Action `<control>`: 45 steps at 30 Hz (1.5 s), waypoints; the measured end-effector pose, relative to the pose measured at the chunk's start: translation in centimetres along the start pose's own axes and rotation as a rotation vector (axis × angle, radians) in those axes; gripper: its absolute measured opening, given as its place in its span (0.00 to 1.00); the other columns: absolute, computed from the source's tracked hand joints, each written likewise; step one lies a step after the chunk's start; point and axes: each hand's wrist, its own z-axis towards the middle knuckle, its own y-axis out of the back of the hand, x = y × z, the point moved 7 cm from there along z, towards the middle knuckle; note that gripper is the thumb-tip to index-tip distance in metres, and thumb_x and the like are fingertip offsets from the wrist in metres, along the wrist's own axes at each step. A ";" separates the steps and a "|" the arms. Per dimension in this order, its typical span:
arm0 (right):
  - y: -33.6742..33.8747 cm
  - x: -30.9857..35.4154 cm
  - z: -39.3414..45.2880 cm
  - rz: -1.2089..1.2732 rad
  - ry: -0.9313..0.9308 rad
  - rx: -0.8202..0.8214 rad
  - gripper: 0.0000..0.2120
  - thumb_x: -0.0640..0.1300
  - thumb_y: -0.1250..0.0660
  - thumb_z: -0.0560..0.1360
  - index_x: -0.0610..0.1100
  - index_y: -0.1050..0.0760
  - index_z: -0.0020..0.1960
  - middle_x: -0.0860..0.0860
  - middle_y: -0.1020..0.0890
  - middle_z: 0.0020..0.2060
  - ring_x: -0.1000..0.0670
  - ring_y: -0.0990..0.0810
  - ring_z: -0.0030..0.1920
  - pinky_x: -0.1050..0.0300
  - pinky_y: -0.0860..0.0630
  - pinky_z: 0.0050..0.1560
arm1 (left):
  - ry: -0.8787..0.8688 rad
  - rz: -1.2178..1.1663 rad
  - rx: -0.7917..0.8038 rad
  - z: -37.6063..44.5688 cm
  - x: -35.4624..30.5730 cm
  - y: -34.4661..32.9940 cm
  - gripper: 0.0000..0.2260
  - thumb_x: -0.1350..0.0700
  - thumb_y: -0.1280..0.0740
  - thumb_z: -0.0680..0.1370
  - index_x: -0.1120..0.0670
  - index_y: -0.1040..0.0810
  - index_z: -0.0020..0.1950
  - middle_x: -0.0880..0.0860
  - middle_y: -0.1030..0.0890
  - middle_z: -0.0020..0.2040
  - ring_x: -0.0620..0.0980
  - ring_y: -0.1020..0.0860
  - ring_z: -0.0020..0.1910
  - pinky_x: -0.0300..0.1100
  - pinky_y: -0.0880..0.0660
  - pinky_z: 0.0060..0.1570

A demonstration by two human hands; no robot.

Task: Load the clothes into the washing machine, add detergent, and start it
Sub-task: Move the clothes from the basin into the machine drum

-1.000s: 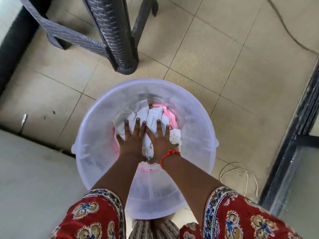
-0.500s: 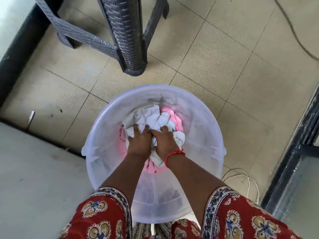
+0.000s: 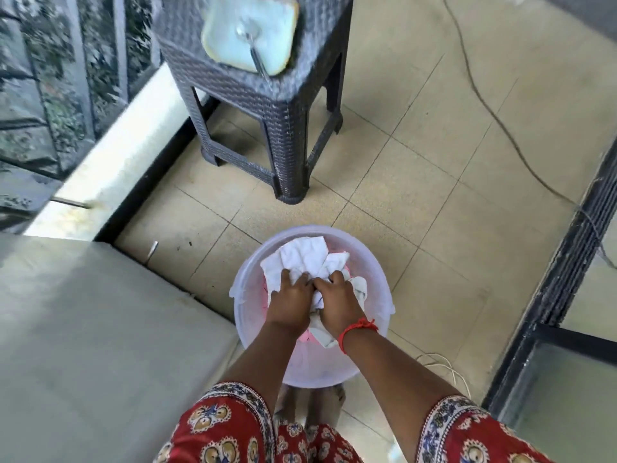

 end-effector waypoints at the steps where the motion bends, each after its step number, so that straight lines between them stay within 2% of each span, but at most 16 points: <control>1: 1.5 0.9 -1.0 -0.003 0.008 0.008 0.14 0.41 0.37 0.73 0.49 0.23 0.57 0.43 0.27 0.51 0.40 0.23 0.48 0.50 0.24 0.51 | 0.004 -0.009 -0.004 -1.3 -0.5 1.2 0.25 0.62 0.39 0.77 0.54 0.36 0.74 0.49 0.36 0.75 0.62 0.49 0.76 0.56 0.25 0.57; 4: 5.9 3.7 -4.4 -0.025 0.058 0.022 0.15 0.41 0.36 0.73 0.49 0.23 0.59 0.42 0.27 0.52 0.40 0.23 0.49 0.51 0.25 0.52 | 0.013 -0.022 -0.017 -5.4 -2.2 4.8 0.25 0.60 0.39 0.77 0.53 0.37 0.75 0.50 0.36 0.75 0.62 0.50 0.76 0.56 0.27 0.59; 10: 15.7 8.7 -11.4 -0.019 0.132 -0.019 0.17 0.41 0.34 0.71 0.50 0.22 0.58 0.43 0.27 0.52 0.40 0.23 0.49 0.52 0.26 0.52 | 0.048 -0.012 -0.076 -13.4 -6.3 13.1 0.26 0.54 0.38 0.77 0.49 0.40 0.75 0.50 0.38 0.75 0.60 0.51 0.77 0.54 0.26 0.57; 14: 21.4 12.0 -15.3 -0.072 0.156 -0.056 0.21 0.38 0.35 0.71 0.51 0.25 0.62 0.44 0.28 0.57 0.42 0.24 0.54 0.54 0.28 0.56 | 0.061 0.003 -0.142 -18.8 -9.6 19.7 0.26 0.58 0.39 0.78 0.48 0.41 0.76 0.50 0.41 0.76 0.59 0.45 0.76 0.52 0.30 0.62; 17: 25.2 14.3 -18.4 -0.102 0.181 -0.092 0.22 0.37 0.35 0.72 0.52 0.26 0.64 0.45 0.29 0.59 0.42 0.25 0.57 0.53 0.28 0.58 | 0.023 0.041 -0.232 -22.2 -11.3 23.2 0.26 0.58 0.39 0.78 0.48 0.40 0.75 0.48 0.40 0.76 0.58 0.50 0.77 0.52 0.30 0.64; 22: 29.5 18.2 -23.3 -0.121 0.255 -0.149 0.23 0.39 0.32 0.69 0.53 0.26 0.62 0.45 0.29 0.57 0.41 0.24 0.54 0.51 0.26 0.56 | 0.005 0.068 -0.311 -27.0 -12.3 26.5 0.28 0.59 0.37 0.76 0.49 0.40 0.75 0.49 0.37 0.75 0.61 0.49 0.76 0.51 0.31 0.67; 28: 33.2 22.7 -26.6 -0.141 0.368 -0.202 0.21 0.39 0.33 0.66 0.53 0.25 0.58 0.45 0.29 0.53 0.41 0.23 0.51 0.53 0.25 0.51 | 0.027 0.076 -0.438 -31.4 -12.2 31.0 0.27 0.56 0.35 0.75 0.48 0.38 0.74 0.47 0.35 0.73 0.59 0.46 0.75 0.51 0.29 0.65; 33: 35.0 26.8 -28.1 -0.200 0.474 -0.226 0.19 0.39 0.33 0.68 0.53 0.26 0.57 0.46 0.29 0.52 0.42 0.23 0.50 0.54 0.25 0.51 | 0.079 0.065 -0.546 -34.7 -11.1 34.2 0.25 0.51 0.33 0.75 0.50 0.33 0.71 0.50 0.31 0.70 0.62 0.41 0.72 0.50 0.29 0.64; 37: 35.9 31.1 -28.8 -0.246 0.577 -0.266 0.16 0.39 0.39 0.72 0.53 0.25 0.57 0.45 0.30 0.51 0.41 0.23 0.49 0.51 0.26 0.48 | 0.133 0.084 -0.635 -37.3 -8.9 36.8 0.25 0.57 0.33 0.72 0.51 0.32 0.69 0.51 0.31 0.66 0.61 0.38 0.68 0.52 0.28 0.62; 41: 35.8 36.4 -29.7 -0.268 0.672 -0.250 0.16 0.38 0.39 0.74 0.49 0.26 0.61 0.44 0.30 0.56 0.40 0.25 0.54 0.51 0.28 0.52 | 0.228 0.054 -0.745 -41.6 -5.8 39.1 0.24 0.58 0.32 0.73 0.51 0.32 0.69 0.51 0.30 0.66 0.60 0.38 0.67 0.52 0.26 0.60; 45: 34.7 42.4 -31.6 -0.294 0.816 -0.273 0.13 0.40 0.41 0.75 0.52 0.27 0.56 0.47 0.32 0.52 0.42 0.25 0.49 0.51 0.27 0.49 | 0.323 0.044 -0.840 -46.1 -1.7 41.0 0.23 0.58 0.34 0.73 0.53 0.31 0.68 0.52 0.29 0.65 0.61 0.37 0.66 0.53 0.25 0.58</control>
